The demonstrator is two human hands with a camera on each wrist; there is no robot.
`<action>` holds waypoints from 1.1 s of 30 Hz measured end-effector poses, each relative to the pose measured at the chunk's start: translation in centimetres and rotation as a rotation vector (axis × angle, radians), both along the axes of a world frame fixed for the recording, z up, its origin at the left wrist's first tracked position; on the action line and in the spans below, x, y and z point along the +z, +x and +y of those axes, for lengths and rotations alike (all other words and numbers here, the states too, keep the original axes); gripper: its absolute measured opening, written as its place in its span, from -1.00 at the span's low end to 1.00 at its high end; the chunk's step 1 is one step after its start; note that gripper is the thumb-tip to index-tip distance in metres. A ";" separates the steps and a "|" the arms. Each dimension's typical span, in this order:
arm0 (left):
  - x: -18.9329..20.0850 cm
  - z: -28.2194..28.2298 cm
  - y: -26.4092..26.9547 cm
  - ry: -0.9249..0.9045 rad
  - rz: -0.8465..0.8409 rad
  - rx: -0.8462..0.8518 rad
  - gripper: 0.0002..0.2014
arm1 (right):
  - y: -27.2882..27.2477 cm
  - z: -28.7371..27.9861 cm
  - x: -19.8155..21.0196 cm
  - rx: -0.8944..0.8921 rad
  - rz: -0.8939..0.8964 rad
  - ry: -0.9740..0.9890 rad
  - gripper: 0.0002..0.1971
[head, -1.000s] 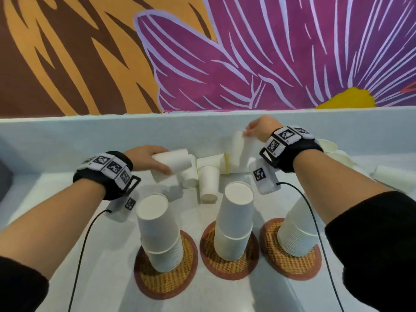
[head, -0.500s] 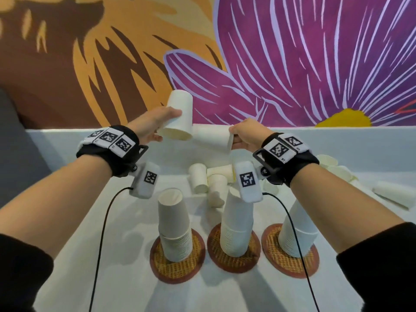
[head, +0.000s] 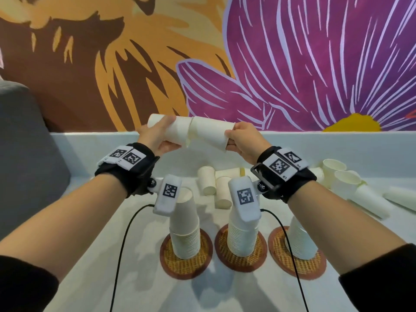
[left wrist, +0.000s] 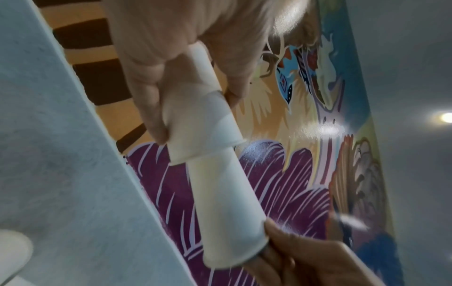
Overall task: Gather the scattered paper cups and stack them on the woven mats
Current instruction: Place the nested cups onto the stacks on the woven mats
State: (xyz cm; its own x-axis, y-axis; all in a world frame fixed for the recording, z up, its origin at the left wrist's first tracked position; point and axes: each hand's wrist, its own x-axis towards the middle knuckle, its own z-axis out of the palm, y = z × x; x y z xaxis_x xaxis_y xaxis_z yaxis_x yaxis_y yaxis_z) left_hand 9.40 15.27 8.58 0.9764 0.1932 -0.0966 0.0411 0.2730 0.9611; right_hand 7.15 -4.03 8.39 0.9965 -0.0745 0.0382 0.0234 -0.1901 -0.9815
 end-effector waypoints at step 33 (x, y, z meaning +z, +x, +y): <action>-1.0 0.4 0.7 1.138 -0.139 -0.753 -0.65 | 2.9 -7.4 -5.4 0.149 0.470 -0.588 -0.74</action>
